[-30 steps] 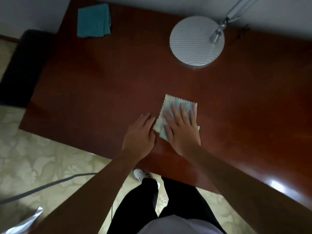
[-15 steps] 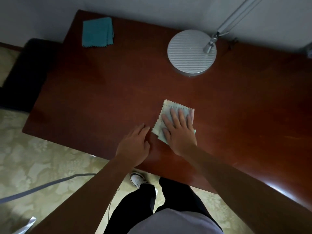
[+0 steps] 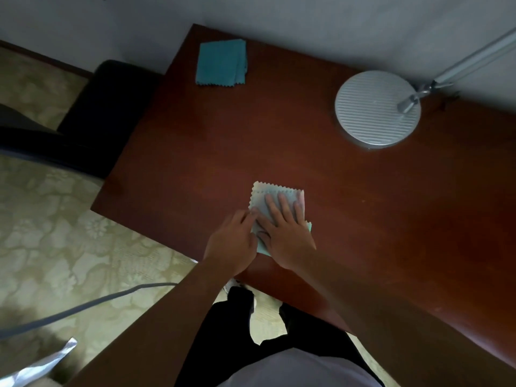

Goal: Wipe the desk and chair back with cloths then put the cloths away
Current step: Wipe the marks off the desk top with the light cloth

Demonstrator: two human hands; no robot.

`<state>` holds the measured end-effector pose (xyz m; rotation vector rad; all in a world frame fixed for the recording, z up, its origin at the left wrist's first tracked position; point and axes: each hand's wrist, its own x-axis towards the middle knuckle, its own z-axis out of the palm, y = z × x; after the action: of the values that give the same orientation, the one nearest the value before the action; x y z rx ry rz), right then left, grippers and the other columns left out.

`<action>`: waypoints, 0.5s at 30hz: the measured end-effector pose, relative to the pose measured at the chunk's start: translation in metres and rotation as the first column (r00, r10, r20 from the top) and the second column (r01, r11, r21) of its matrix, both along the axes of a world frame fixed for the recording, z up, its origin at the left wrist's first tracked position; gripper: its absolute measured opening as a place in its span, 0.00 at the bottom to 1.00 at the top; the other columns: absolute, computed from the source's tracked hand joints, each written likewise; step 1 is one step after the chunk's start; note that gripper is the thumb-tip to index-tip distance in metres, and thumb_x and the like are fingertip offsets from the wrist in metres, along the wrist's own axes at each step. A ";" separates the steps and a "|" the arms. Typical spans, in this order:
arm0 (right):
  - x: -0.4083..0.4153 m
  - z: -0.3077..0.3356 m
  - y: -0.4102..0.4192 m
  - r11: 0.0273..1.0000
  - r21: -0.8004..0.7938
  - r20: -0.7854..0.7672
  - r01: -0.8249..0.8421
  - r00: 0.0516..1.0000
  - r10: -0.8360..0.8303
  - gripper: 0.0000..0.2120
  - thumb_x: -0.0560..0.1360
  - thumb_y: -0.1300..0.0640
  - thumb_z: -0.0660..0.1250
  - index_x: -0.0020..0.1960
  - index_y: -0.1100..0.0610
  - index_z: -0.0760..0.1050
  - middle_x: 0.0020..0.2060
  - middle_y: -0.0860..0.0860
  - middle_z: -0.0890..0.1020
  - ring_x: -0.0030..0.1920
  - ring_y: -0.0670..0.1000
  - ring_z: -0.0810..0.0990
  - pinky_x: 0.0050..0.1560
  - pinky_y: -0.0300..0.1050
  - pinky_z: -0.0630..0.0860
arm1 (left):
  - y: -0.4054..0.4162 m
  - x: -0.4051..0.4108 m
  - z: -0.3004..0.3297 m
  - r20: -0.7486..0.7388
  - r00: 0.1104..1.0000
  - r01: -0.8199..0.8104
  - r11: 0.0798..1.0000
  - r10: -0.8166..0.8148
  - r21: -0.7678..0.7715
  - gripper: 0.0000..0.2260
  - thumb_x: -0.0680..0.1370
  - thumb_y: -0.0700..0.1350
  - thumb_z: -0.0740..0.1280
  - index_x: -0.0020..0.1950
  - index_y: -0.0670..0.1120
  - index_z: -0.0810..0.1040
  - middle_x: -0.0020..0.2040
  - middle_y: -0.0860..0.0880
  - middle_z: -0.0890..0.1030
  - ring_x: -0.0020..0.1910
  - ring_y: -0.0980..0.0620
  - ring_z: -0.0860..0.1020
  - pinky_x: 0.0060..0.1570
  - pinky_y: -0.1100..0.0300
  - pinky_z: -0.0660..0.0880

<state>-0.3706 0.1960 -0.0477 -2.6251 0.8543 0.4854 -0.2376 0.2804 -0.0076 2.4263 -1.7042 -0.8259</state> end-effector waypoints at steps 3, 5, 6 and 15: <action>0.026 0.000 0.000 1.000 -0.009 -0.028 -0.004 1.000 0.004 0.27 0.84 0.42 0.41 0.79 0.44 0.35 0.79 0.52 0.35 0.78 0.59 0.32 0.76 0.61 0.34 | -0.003 0.027 -0.002 0.029 1.000 0.007 1.000 -0.007 0.001 0.23 0.79 0.46 0.61 0.74 0.51 0.65 0.66 0.51 0.70 0.64 0.50 0.69 0.59 0.54 0.73; 0.047 -0.001 -0.003 1.000 -0.018 -0.042 0.009 0.999 -0.010 0.27 0.84 0.42 0.40 0.79 0.44 0.36 0.79 0.53 0.35 0.78 0.60 0.32 0.76 0.62 0.35 | -0.008 0.047 -0.003 0.060 0.997 0.048 0.999 -0.047 -0.015 0.22 0.78 0.46 0.62 0.72 0.49 0.67 0.64 0.49 0.72 0.61 0.49 0.71 0.59 0.54 0.72; 0.058 -0.001 -0.005 1.000 -0.025 -0.050 0.016 0.999 -0.017 0.27 0.84 0.41 0.40 0.79 0.44 0.36 0.79 0.53 0.35 0.78 0.60 0.32 0.76 0.62 0.35 | -0.012 0.057 -0.003 0.082 0.994 0.072 0.997 -0.069 -0.034 0.21 0.77 0.46 0.62 0.71 0.48 0.69 0.61 0.48 0.74 0.60 0.48 0.72 0.59 0.53 0.71; 0.178 -0.005 -0.045 0.975 -0.038 -0.069 0.221 0.972 -0.223 0.27 0.83 0.41 0.39 0.79 0.44 0.33 0.79 0.53 0.34 0.77 0.59 0.31 0.77 0.63 0.38 | -0.044 0.173 -0.009 0.143 0.955 0.276 0.954 -0.259 -0.115 0.12 0.73 0.44 0.61 0.52 0.42 0.80 0.47 0.47 0.82 0.52 0.48 0.75 0.59 0.55 0.68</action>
<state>-0.1927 0.1506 -0.0532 -2.5102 1.1710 0.5138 -0.0648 0.2365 -0.0161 2.2350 -2.0966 -0.5671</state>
